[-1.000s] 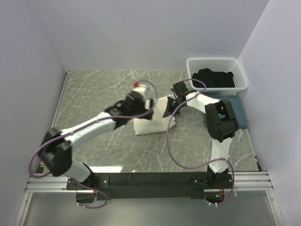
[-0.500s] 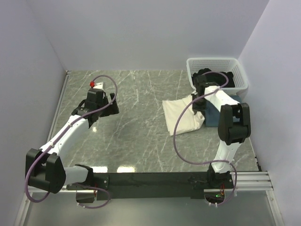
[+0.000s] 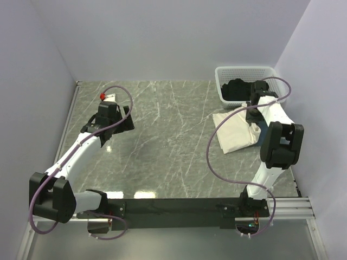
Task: Fold and stack the t-shirts
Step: Neatly place the folded tshirt to the corner
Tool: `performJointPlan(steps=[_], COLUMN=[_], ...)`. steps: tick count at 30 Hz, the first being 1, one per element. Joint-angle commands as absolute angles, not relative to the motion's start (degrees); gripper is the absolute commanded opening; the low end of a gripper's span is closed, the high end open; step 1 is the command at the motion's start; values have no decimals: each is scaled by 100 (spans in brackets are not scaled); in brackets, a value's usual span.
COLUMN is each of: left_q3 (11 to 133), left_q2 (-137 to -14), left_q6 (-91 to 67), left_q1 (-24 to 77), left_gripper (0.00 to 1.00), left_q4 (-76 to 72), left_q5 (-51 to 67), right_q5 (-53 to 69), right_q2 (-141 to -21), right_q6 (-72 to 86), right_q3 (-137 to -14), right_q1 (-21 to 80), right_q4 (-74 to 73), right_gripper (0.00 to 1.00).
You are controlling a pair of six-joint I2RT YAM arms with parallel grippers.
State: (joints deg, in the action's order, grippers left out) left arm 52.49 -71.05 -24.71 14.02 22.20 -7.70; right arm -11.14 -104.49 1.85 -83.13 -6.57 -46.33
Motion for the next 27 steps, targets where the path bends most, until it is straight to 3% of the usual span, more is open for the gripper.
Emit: performJointPlan(steps=[1,14,27], left_q3=[5273,5317,5282], left_q2=[-6978,-7005,-7022], left_q6=[-2391,-2382,-2373], left_q1=[1389,1389,1389], left_gripper=[96,95,94], left_q4=[2241,2312,2285], left_q5=[-923,-949,-941], right_q5=[-1327,-1021,-457], right_q2=[-9932,-9764,-10458], right_q6=[53,-132,-70], right_q3=[-8569,-9219,-9544], right_q1=[-835,-1792,-2399], right_q4=[-4395,-4491,-4166], right_gripper=[0,0,0])
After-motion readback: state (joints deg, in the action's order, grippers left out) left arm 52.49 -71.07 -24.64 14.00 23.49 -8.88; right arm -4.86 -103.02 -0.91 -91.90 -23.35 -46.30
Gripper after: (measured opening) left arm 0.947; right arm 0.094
